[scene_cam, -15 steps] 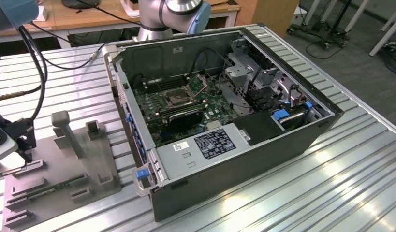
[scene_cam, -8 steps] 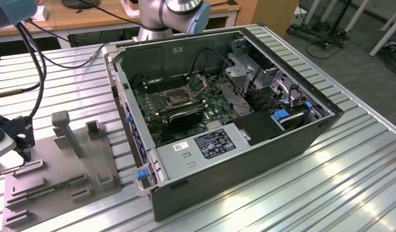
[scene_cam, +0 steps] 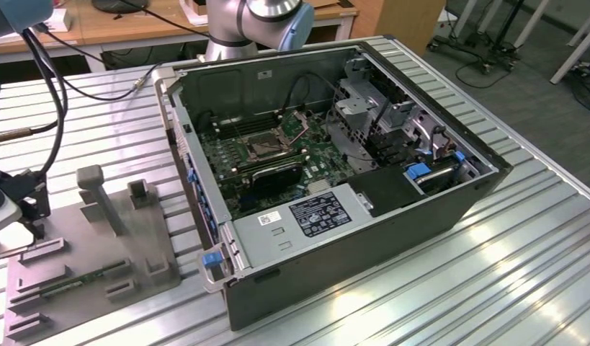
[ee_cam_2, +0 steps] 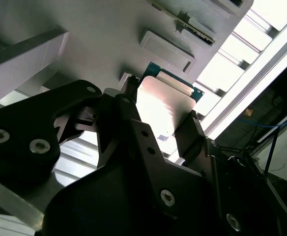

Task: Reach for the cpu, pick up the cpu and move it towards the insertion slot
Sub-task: 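Pick up the cpu and move it towards the insertion slot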

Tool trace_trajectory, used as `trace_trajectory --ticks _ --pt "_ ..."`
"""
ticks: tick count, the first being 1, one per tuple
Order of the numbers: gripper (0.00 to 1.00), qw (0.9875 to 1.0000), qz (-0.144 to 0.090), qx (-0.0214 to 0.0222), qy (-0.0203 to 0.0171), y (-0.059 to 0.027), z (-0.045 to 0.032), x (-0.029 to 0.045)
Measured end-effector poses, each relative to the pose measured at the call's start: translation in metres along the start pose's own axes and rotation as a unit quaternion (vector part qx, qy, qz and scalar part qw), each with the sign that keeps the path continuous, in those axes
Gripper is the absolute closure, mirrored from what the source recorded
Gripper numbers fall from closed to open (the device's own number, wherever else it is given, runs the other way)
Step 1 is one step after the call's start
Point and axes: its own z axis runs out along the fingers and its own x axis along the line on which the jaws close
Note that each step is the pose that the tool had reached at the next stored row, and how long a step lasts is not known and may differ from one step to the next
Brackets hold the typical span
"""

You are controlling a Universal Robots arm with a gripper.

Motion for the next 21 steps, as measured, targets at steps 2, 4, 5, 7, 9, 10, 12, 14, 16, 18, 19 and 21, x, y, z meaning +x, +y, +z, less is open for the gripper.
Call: trace_trajectory --ticks 2,4,5,7,9,10,12,14,16,18,19,21 --pt "0.46 1.0 0.0 0.0001 0.0001 0.0 -0.0005 0.0" --pt "0.46 1.0 0.0 0.0001 0.0001 0.0 -0.0008 0.0" --pt "0.46 1.0 0.0 0.0001 0.0001 0.0 -0.0008 0.0" --pt "0.46 1.0 0.0 0.0001 0.0001 0.0 -0.0008 0.0" --pt "0.46 1.0 0.0 0.0001 0.0001 0.0 -0.0009 0.0" --pt "0.46 1.0 0.0 0.0001 0.0001 0.0 -0.001 0.0" --pt "0.46 1.0 0.0 0.0003 0.0004 0.0001 -0.0022 0.0001" --pt "0.46 1.0 0.0 0.0001 0.0001 0.0002 -0.0036 0.0" --pt "0.46 1.0 0.0 0.0001 0.0001 0.0003 -0.0058 0.0" --pt "0.46 1.0 0.0 0.0001 0.0001 0.0004 -0.0083 0.0" --pt "0.46 1.0 0.0 0.0001 0.0001 0.0005 -0.0096 0.0" --pt "0.46 1.0 0.0 0.0001 0.0001 0.0006 -0.0123 0.0"
